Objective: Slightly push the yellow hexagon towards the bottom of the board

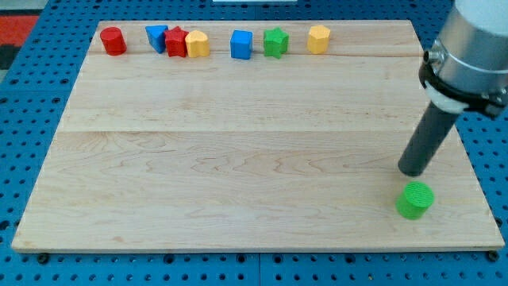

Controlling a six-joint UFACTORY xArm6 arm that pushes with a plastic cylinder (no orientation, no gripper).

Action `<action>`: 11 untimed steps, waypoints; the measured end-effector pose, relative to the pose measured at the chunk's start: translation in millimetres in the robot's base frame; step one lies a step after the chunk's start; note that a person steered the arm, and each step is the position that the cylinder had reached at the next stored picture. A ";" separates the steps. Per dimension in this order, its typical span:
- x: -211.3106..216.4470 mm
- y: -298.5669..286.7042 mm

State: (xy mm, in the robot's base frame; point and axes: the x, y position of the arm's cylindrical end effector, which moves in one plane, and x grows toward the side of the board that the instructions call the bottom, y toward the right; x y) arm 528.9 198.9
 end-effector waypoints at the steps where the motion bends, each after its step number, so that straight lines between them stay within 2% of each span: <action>1: 21.5 -1.9; 2: 8.3 0.6; 3: -66.2 17.8; 5: -280.6 20.2; 6: -330.9 -24.7; 7: -333.5 -70.0; 8: -313.4 -102.2; 11: -215.7 -79.6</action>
